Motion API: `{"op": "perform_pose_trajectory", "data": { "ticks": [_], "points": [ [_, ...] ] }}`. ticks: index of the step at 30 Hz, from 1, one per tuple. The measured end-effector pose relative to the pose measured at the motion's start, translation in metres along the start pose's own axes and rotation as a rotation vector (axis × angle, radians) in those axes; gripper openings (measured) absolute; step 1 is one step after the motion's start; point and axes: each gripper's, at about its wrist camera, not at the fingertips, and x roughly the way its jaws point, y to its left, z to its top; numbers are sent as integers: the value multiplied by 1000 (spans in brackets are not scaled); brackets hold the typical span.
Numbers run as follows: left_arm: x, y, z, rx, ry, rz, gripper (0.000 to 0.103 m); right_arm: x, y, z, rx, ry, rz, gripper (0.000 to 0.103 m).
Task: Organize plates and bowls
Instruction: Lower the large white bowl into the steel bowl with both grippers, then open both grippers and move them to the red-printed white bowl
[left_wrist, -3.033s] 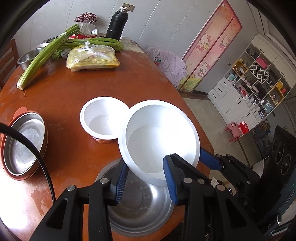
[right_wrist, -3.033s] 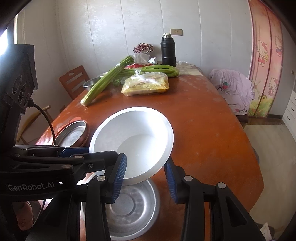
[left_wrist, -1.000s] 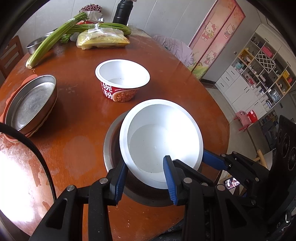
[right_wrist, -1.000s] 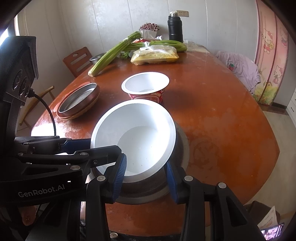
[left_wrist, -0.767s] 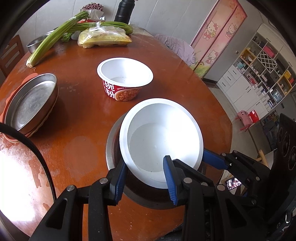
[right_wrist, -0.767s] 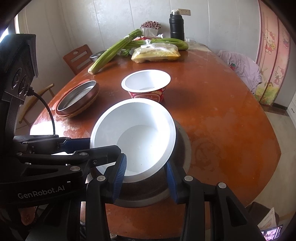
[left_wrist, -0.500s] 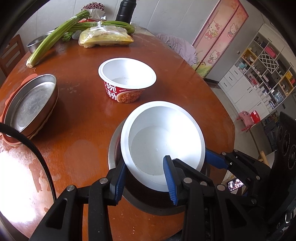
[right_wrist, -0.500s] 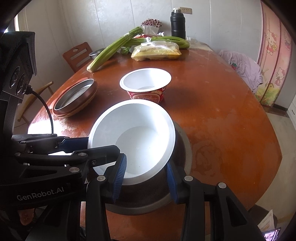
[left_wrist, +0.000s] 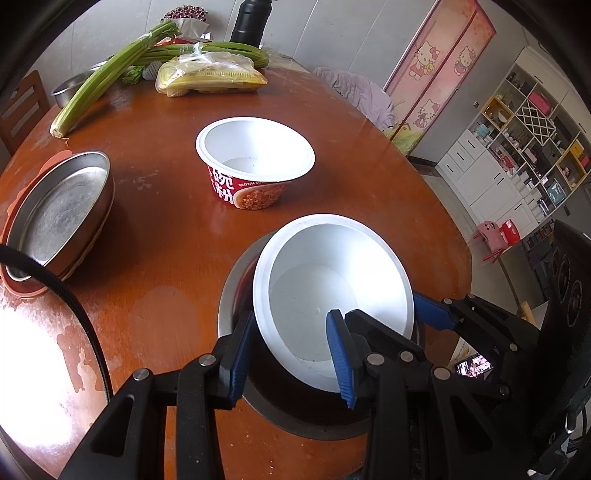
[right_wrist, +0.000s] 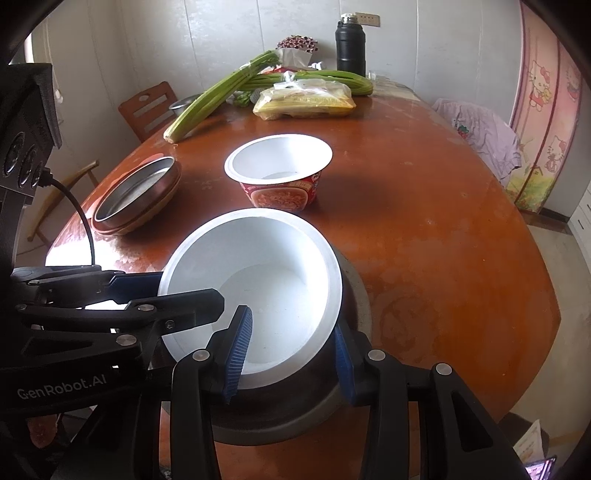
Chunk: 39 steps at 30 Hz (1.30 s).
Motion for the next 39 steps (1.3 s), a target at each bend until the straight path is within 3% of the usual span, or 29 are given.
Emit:
{"op": "perform_pose_trajectory", "data": {
  "ticks": [15,22,39],
  "points": [
    [-12,-10,-1,63,-60,65,41,4,1,1,-2,-1,-2,43],
    [-18,-12,0,68,-84,74,52,2,-4,2,15,-9,-4,43],
    [-32,-9,3,67,-125,103,60,-10,-6,10,16,-56,-20,45]
  ]
}}
